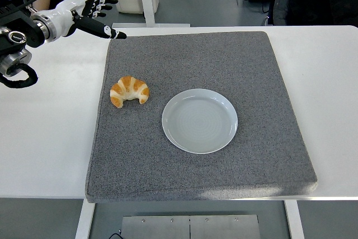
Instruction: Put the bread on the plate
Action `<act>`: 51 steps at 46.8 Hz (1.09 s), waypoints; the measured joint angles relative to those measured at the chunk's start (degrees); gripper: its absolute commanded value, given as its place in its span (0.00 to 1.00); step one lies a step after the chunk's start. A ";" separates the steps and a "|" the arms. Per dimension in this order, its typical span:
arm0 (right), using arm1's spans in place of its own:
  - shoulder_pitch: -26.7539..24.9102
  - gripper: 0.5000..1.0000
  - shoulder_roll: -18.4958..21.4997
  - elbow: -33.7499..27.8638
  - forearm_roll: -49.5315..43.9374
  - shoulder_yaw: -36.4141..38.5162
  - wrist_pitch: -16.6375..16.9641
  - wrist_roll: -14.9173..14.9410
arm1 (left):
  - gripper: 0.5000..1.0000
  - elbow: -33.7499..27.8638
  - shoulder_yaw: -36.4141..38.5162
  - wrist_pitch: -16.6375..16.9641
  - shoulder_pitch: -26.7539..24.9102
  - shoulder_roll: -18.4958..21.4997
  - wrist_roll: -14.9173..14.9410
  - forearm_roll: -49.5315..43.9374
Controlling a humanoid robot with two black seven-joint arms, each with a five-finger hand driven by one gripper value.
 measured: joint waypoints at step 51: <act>0.00 1.00 0.00 -0.04 0.00 -0.09 0.01 0.01 | 0.93 -1.79 -2.62 1.69 13.00 0.14 -10.50 26.90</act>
